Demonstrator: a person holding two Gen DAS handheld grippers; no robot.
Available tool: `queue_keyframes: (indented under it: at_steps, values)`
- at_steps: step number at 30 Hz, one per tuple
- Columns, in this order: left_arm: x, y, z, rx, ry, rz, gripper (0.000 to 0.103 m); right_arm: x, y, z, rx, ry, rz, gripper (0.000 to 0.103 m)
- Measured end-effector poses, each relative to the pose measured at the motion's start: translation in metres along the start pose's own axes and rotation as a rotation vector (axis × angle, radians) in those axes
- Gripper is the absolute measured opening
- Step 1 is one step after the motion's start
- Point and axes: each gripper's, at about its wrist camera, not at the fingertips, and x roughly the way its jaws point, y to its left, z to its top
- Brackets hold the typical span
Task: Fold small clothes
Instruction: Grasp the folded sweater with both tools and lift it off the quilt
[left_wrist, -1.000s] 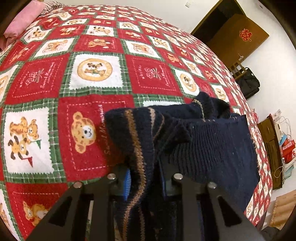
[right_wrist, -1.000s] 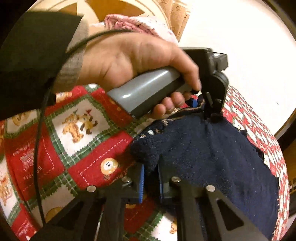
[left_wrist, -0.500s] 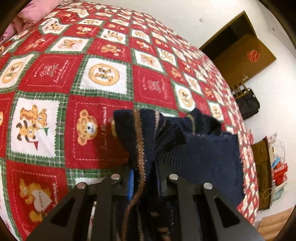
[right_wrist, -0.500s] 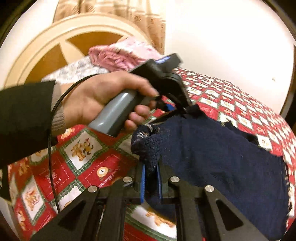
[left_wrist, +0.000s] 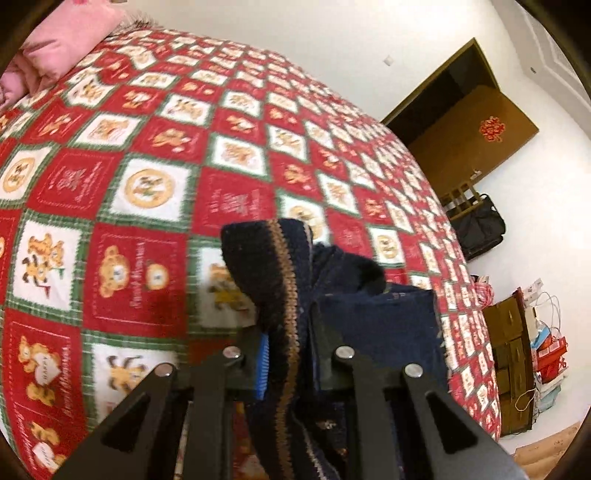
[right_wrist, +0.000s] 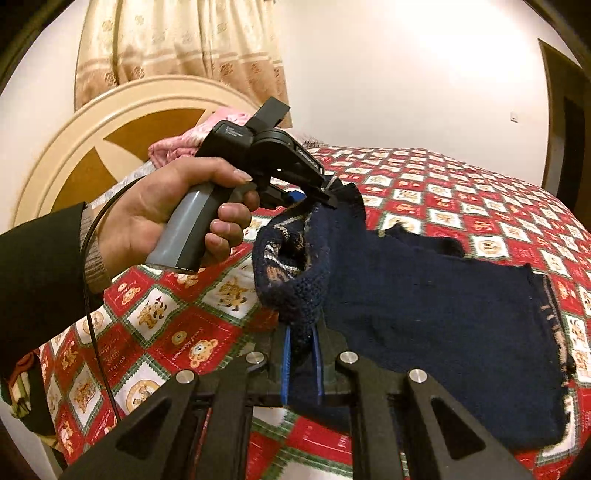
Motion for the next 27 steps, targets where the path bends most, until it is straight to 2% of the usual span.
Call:
queue_keyframes:
  at_steps: [8, 13, 27]
  values:
    - [0.006, -0.056, 0.001, 0.043, -0.035, -0.019, 0.017, -0.037, -0.049, -0.006, 0.069, -0.047, -0.046, 0.009]
    - [0.024, -0.097, -0.003, 0.086, -0.035, -0.034, 0.017, -0.057, -0.082, -0.018, 0.130, -0.065, -0.078, 0.009]
    - [0.120, -0.210, -0.026, 0.236, 0.082, -0.039, 0.017, -0.098, -0.200, -0.067, 0.356, -0.036, -0.168, 0.009]
